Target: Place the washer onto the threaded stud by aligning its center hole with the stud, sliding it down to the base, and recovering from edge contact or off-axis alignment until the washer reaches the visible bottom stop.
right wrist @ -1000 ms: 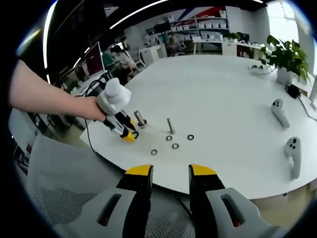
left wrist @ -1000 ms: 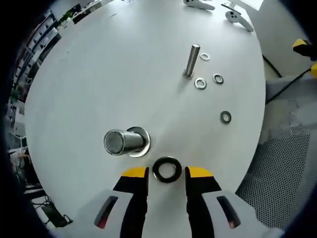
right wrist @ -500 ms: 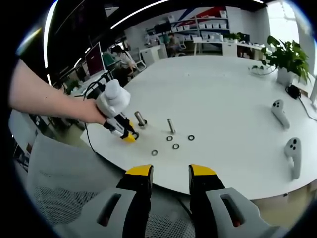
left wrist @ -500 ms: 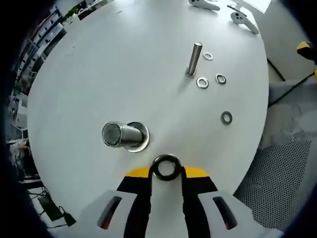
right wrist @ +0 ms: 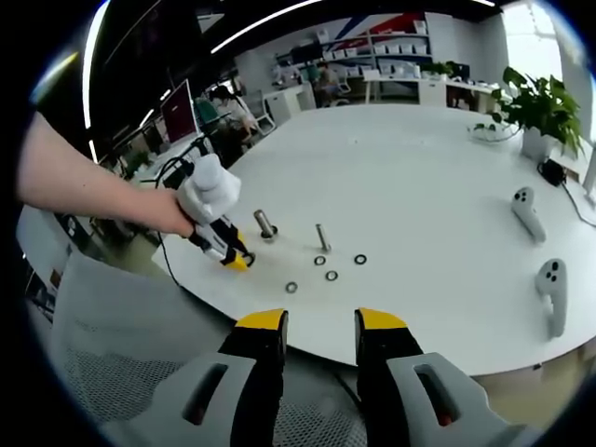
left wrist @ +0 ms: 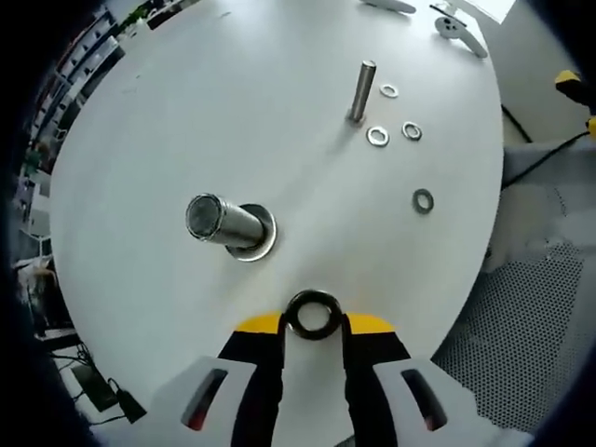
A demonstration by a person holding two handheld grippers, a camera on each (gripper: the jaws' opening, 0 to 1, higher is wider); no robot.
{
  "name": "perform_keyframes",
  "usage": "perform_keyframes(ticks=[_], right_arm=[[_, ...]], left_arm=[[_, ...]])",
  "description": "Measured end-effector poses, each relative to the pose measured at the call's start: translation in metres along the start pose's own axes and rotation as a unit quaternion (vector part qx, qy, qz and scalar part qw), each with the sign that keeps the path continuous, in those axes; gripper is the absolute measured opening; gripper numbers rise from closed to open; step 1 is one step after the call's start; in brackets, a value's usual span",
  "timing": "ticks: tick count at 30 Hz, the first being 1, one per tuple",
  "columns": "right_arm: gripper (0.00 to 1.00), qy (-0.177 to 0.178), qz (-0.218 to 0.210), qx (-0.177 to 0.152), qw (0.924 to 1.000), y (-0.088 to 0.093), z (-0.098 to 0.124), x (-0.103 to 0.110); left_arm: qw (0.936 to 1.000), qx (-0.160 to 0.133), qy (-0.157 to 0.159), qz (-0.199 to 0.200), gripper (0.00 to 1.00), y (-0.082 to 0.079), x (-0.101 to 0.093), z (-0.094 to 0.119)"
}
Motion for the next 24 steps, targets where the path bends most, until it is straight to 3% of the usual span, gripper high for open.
perform_keyframes(ticks=[2, 13, 21, 24], right_arm=[[0.31, 0.0, 0.0, 0.001, 1.0, 0.0002, 0.0, 0.0004], [0.31, 0.0, -0.002, -0.004, 1.0, -0.0005, 0.0004, 0.0002], [0.3, 0.002, -0.003, -0.005, 1.0, -0.0008, 0.0005, -0.0009], [0.3, 0.003, -0.004, -0.006, 1.0, -0.0009, 0.0008, -0.0012]], left_arm=[[0.9999, 0.009, 0.003, 0.014, 0.24, -0.0016, -0.0003, -0.0002], [0.9996, 0.028, -0.002, 0.009, 0.23, -0.0033, -0.0004, -0.0017], [0.9997, 0.015, -0.005, 0.02, 0.2, -0.0017, 0.0003, -0.0008], [0.9998, -0.005, -0.009, 0.018, 0.2, 0.0003, -0.0001, 0.0]])
Point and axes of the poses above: the point that each gripper's makers call its tool centre point, and the gripper's own axes: z roughly backward along the fingers, x roughly to its left, y roughly out of its underside, the point moved 3 cm from there along z, roughly backward along the fingers, and after that the axes turned 15 degrees about -y, right-handed, at the moved point
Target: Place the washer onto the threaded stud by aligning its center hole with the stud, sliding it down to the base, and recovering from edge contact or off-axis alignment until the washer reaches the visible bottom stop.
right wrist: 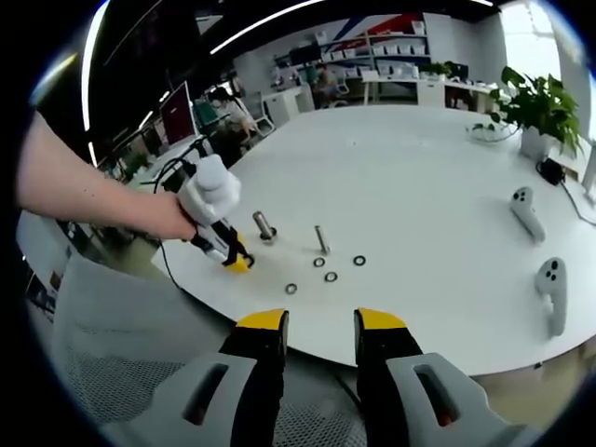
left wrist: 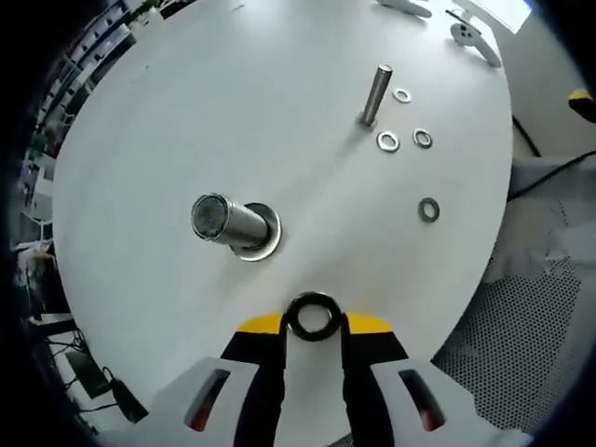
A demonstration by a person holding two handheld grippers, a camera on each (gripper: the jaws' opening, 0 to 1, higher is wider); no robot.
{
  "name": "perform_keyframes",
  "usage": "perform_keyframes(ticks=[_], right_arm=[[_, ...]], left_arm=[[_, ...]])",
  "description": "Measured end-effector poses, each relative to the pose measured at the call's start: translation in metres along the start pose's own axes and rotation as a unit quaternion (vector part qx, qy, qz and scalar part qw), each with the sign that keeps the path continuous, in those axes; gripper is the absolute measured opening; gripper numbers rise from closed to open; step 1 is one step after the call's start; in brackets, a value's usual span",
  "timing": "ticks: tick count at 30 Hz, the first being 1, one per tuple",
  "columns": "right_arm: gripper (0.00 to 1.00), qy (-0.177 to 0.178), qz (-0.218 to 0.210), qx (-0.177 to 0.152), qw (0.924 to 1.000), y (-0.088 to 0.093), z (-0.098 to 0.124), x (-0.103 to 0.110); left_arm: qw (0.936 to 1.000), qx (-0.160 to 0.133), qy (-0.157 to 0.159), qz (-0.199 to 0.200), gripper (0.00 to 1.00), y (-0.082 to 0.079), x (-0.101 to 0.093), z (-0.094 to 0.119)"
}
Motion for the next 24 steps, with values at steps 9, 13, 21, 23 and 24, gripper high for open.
perform_keyframes(ticks=[9, 13, 21, 23, 24], right_arm=[[0.3, 0.002, -0.001, -0.004, 1.0, -0.001, 0.001, 0.0], [0.3, 0.002, -0.001, -0.004, 1.0, -0.001, 0.001, 0.0], [0.3, 0.003, -0.003, -0.004, 1.0, 0.0, 0.001, -0.001], [0.3, 0.003, -0.004, -0.005, 1.0, -0.001, 0.001, -0.001], [0.3, 0.003, -0.004, -0.005, 1.0, -0.001, 0.001, -0.001]], left_arm=[[0.9978, -0.032, -0.008, -0.057, 0.19, -0.001, -0.002, 0.002], [0.9984, -0.03, -0.004, -0.048, 0.19, 0.0, 0.0, 0.002], [0.9979, -0.034, 0.007, -0.054, 0.19, 0.002, 0.0, 0.006], [0.9978, -0.039, 0.008, -0.053, 0.19, 0.0, 0.0, 0.008], [0.9969, -0.047, 0.004, -0.063, 0.19, -0.002, 0.0, 0.01]])
Point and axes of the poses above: the point that each gripper's makers call its tool centre point, and the gripper's own axes: z roughly backward along the fingers, x roughly to its left, y roughly out of its underside, the point moved 3 cm from there along z, roughly backward along the fingers, and after that the axes turned 15 degrees about -y, right-handed, at the moved point
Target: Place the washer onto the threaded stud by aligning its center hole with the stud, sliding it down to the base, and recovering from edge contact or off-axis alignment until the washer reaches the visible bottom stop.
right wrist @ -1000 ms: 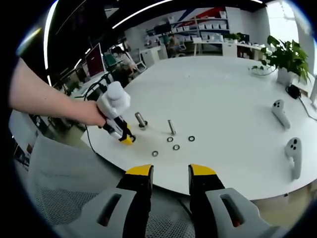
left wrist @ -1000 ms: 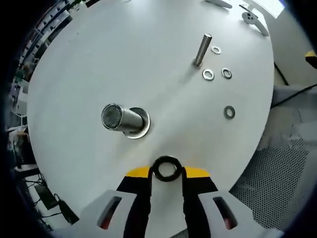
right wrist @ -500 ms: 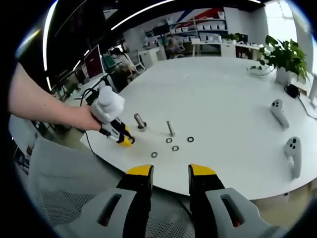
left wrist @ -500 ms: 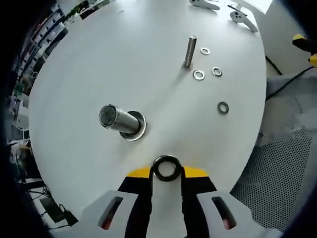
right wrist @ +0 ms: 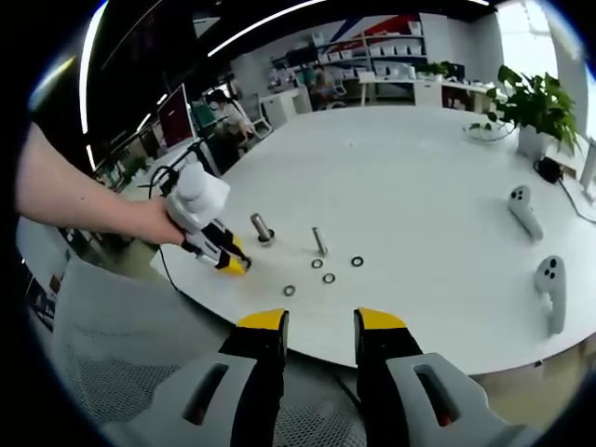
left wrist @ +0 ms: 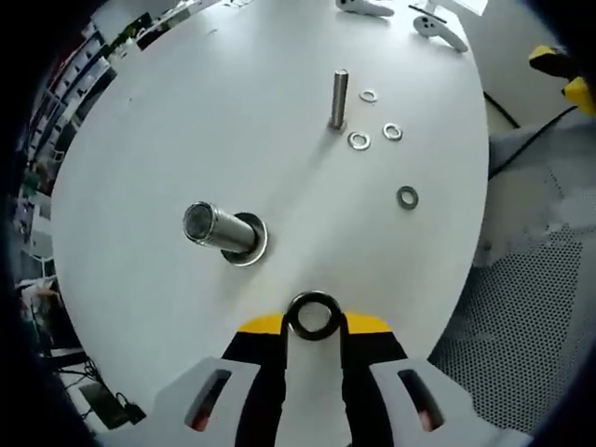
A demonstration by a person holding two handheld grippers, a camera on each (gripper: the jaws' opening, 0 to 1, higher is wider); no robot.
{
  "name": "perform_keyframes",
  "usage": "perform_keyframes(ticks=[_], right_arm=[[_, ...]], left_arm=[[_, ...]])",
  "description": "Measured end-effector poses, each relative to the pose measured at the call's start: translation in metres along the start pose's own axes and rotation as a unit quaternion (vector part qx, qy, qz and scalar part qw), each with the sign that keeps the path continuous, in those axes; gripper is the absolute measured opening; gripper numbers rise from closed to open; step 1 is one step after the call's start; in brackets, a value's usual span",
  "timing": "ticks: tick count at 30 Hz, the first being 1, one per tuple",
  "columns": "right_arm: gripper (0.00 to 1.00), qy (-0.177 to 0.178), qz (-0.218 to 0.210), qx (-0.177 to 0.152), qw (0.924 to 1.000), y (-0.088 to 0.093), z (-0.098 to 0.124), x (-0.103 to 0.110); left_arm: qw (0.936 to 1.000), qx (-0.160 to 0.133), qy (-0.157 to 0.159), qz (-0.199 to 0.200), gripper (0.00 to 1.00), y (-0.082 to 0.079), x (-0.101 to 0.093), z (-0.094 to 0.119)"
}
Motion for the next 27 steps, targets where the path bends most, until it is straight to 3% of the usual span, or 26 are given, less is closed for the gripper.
perform_keyframes(ticks=[2, 8, 16, 27], right_arm=[[0.3, 0.0, 0.0, 0.0, 1.0, 0.0, 0.0, 0.0], [0.3, 0.0, 0.0, 0.001, 1.0, 0.0, 0.0, 0.0], [0.3, 0.0, 0.001, 0.0, 1.0, 0.0, 0.0, 0.0], [0.3, 0.002, -0.001, -0.003, 1.0, 0.0, 0.001, -0.001]], left_arm=[[0.9993, -0.016, -0.006, -0.034, 0.19, -0.005, 0.001, 0.005], [0.9975, -0.042, -0.018, -0.053, 0.19, -0.013, 0.01, 0.018], [0.9945, -0.083, -0.042, -0.049, 0.19, -0.028, 0.032, 0.043], [0.9924, -0.095, -0.061, -0.049, 0.19, -0.043, 0.049, 0.042]])
Point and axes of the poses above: the point that each gripper's makers call its tool centre point, and the gripper's own axes: z roughly backward along the fingers, x roughly to its left, y roughly out of its underside, the point moved 3 cm from there along z, roughly backward along the fingers, and after that the axes turned 15 degrees about -y, right-handed, at the moved point
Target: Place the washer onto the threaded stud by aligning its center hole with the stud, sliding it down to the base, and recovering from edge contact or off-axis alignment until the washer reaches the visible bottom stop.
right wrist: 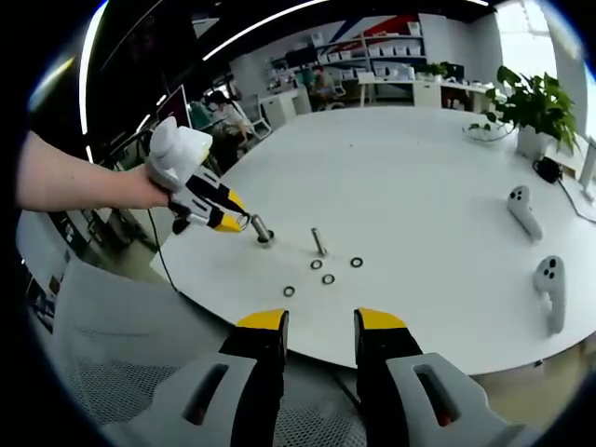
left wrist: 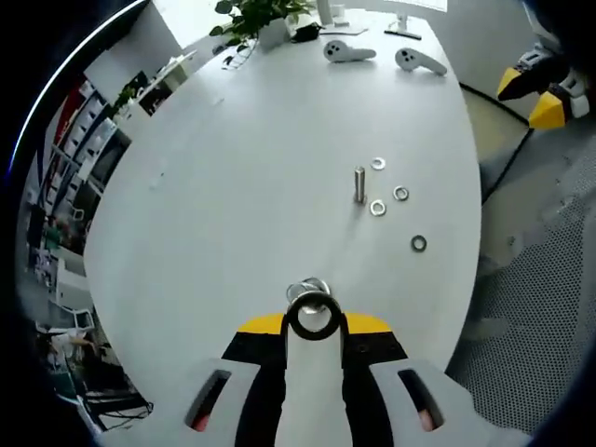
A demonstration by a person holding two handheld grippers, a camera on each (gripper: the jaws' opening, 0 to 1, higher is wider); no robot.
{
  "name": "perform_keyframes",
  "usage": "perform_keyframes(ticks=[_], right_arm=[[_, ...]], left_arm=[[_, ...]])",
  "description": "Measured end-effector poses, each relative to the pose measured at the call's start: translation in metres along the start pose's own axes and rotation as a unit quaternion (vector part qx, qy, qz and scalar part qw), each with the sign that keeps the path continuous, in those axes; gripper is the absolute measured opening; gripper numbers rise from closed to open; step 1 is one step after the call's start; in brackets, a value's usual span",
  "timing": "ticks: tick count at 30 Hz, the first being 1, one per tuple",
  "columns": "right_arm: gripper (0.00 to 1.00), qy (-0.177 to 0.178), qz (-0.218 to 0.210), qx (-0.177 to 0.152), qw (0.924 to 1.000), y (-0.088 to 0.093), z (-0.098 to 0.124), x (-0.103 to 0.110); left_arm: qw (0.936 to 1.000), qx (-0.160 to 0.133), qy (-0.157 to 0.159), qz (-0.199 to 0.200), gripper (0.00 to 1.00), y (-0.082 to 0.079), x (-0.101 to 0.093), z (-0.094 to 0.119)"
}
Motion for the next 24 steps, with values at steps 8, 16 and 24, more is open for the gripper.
perform_keyframes(ticks=[8, 16, 24], right_arm=[[0.3, 0.002, -0.001, 0.0, 1.0, 0.0, 0.0, -0.001], [0.3, 0.004, -0.004, -0.001, 1.0, 0.0, 0.0, -0.001], [0.3, 0.006, -0.006, -0.002, 1.0, 0.0, 0.001, -0.002]], left_arm=[[1.0, 0.004, -0.004, 0.0, 0.19, -0.007, 0.005, -0.01], [0.9998, 0.01, 0.001, -0.015, 0.19, -0.011, 0.007, -0.017], [0.9993, 0.021, 0.006, -0.031, 0.19, -0.01, 0.001, -0.024]])
Point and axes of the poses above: the point that each gripper's makers call its tool centre point, and the gripper's own axes: z roughly backward along the fingers, x roughly to its left, y roughly out of its underside, the point moved 3 cm from there along z, roughly backward along the fingers, and after that the axes turned 15 degrees about -y, right-handed, at the moved point
